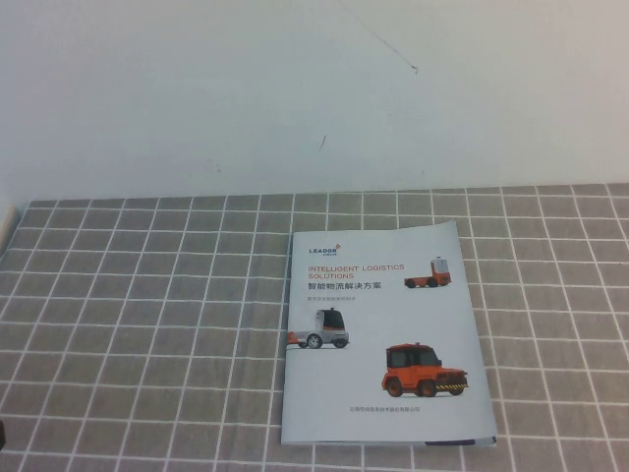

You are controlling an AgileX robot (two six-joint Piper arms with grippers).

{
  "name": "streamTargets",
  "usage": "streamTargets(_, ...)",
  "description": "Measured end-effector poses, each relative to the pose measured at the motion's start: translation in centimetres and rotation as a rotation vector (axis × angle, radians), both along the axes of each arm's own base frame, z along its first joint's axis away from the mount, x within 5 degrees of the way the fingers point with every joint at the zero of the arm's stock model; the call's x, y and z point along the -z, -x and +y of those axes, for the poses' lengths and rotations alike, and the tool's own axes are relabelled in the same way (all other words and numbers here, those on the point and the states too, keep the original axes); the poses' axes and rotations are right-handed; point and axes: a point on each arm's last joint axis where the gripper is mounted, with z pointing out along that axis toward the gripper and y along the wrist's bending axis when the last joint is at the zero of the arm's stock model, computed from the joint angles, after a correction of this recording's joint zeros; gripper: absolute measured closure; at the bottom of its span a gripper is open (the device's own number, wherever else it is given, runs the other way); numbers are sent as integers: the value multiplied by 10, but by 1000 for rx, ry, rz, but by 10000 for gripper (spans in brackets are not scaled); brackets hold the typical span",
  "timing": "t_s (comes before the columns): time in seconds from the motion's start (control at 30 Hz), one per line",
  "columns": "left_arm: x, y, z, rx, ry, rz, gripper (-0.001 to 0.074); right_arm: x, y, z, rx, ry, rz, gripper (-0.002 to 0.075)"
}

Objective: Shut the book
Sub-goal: 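Close the open booklet and leave it lying on the table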

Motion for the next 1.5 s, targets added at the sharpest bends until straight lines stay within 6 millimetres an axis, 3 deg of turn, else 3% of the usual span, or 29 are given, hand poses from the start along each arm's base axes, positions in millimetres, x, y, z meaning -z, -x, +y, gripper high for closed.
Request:
streamTargets(0.83,3,-1,0,3,1,-3,739,0,1,0,-1,-5,-6,729)
streamTargets(1.0,21,-1,3,-57,30,3,739,0,1,0,-1,-5,-6,729)
streamTargets(1.27,74,0,4,-79,3,-40,739,0,1,0,-1,-5,-6,729)
streamTargets(1.5,82,7,5,-88,30,-12,739,0,1,0,-1,-6,-6,729)
